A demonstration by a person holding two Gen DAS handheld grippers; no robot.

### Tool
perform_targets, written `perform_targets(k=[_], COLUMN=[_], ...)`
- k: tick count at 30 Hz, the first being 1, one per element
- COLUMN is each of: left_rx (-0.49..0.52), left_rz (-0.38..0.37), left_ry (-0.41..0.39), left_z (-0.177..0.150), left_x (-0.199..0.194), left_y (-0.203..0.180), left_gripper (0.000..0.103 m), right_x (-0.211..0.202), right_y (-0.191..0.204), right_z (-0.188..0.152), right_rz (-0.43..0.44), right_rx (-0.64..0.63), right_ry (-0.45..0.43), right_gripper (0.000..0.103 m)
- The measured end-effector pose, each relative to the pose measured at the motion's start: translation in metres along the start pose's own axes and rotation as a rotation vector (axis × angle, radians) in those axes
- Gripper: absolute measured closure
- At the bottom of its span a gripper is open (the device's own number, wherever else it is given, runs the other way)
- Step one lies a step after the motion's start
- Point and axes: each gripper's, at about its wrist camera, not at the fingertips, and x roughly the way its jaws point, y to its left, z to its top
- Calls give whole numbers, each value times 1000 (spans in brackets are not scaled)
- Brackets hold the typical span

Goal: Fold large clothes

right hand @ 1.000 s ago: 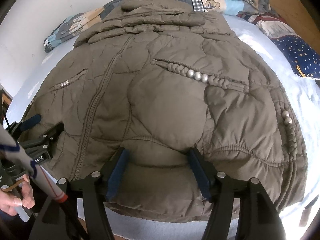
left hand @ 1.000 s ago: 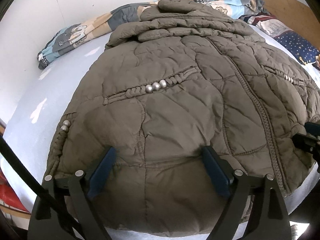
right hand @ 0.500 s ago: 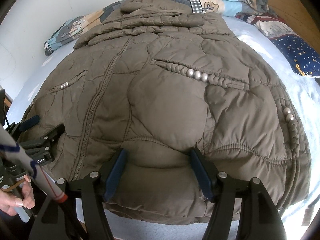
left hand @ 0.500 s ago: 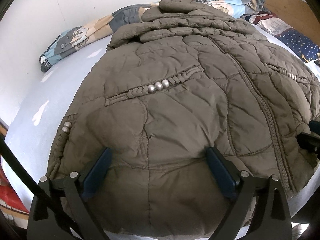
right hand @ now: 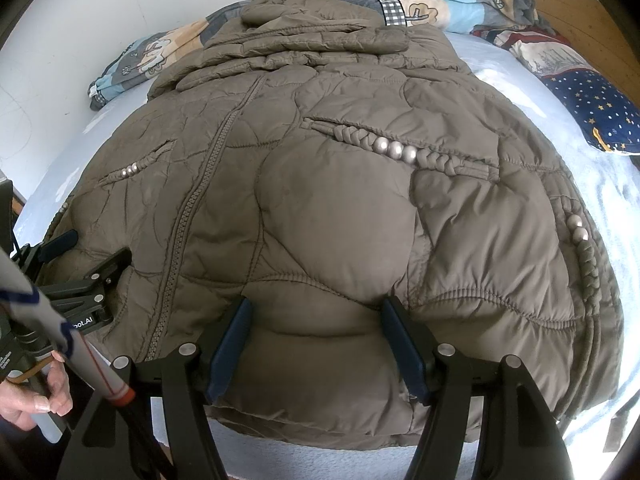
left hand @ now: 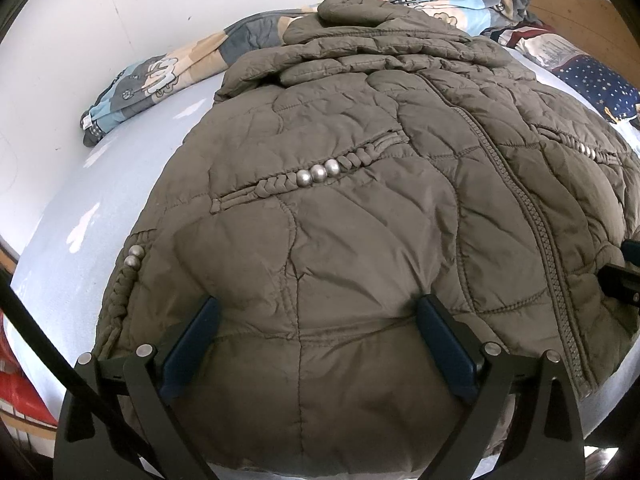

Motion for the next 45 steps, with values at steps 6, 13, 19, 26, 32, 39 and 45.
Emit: perform_targets(k=[6, 13, 19, 26, 32, 39, 45], left_rx=[0, -1, -2, -1, -1, 0, 1], left_rz=[0, 0, 1, 1, 2, 3, 4], left_ry=[0, 0, 0, 0, 0, -1, 0], left_z=[0, 0, 0, 0, 0, 0, 0], left_x=[0, 0, 0, 0, 0, 0, -1], left_y=[0, -1, -2, -2, -2, -3, -3], left_gripper=[4, 4, 4, 4, 4, 4, 4], right_x=[0, 0, 0, 0, 0, -1, 0], right_y=[0, 0, 0, 0, 1, 1, 0], right_z=[0, -1, -1, -1, -2, -2, -3], right_rz=[1, 0, 0, 0, 0, -1, -4], right_rx=[-2, -2, -2, -2, -1, -2, -2], right_ry=[-3, -3, -4, -4, -4, -4, -1], right_gripper=[31, 31, 31, 30, 29, 27, 24])
